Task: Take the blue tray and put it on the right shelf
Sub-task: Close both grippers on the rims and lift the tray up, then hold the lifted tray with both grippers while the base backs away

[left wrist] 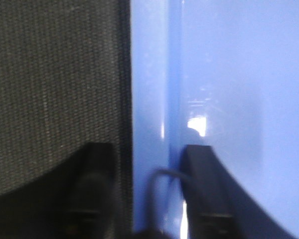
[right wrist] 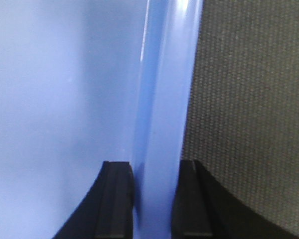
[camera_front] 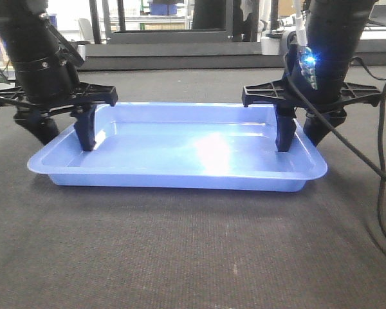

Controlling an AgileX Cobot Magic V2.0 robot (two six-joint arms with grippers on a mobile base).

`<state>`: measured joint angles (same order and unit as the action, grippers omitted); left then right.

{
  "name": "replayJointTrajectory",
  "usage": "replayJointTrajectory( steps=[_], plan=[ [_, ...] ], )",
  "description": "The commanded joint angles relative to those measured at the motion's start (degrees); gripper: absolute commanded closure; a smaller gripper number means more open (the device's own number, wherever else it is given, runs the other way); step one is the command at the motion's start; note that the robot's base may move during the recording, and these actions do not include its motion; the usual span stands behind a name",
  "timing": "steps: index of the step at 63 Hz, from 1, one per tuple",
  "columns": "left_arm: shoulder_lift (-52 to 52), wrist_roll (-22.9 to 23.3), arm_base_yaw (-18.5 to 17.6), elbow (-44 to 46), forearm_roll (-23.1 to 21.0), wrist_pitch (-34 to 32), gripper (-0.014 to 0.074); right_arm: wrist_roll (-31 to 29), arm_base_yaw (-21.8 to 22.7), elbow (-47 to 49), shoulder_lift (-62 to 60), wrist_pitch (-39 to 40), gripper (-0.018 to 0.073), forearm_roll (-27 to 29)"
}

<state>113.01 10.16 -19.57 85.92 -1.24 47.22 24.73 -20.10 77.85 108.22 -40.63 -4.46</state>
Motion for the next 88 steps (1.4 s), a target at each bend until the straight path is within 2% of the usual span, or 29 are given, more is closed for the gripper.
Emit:
replayJointTrajectory(
  steps=[1,4,7,25,48,57,66,77,88],
  plan=[
    [-2.72,0.3,0.15,1.69,0.47,-1.38,0.059,-0.75,0.21,1.67,-2.12,-0.83,0.0505,-1.38],
    [-2.72,0.3,0.15,1.69,0.47,-1.26,0.0655,-0.75,0.21,1.67,-2.18,-0.95,0.0503,-1.38],
    [-2.72,0.3,0.15,2.17,0.47,-0.35,0.0633,-0.75,0.21,1.95,-2.5,-1.35,0.0503,-1.38],
    [-7.29,0.3,0.15,9.09,2.45,9.05,0.0637,-0.75,0.21,5.24,-9.81,-4.45,0.0503,-1.48],
    [-19.81,0.3,-0.66,7.58,3.08,17.98,0.0637,-0.8,0.21,1.18,-24.94,-12.16,0.0503,-4.38],
    [-24.22,0.38,-3.61,4.07,3.7,19.36,0.0637,-0.86,0.02,-1.66,-30.7,-13.95,0.0503,-4.49],
    [-28.87,2.8,-8.05,0.73,4.61,21.48,0.0637,-2.23,-0.04,-2.71,-34.96,-17.36,0.0503,-4.49],
    [-33.25,6.55,-13.98,0.35,9.1,22.76,0.0637,-4.47,-0.04,-2.71,-38.42,-20.87,0.0503,-4.49],
    [-33.88,7.82,-16.14,0.35,10.22,26.39,0.0637,-4.47,-0.04,-2.71,-40.85,-22.95,0.0503,-4.12]
  ],
)
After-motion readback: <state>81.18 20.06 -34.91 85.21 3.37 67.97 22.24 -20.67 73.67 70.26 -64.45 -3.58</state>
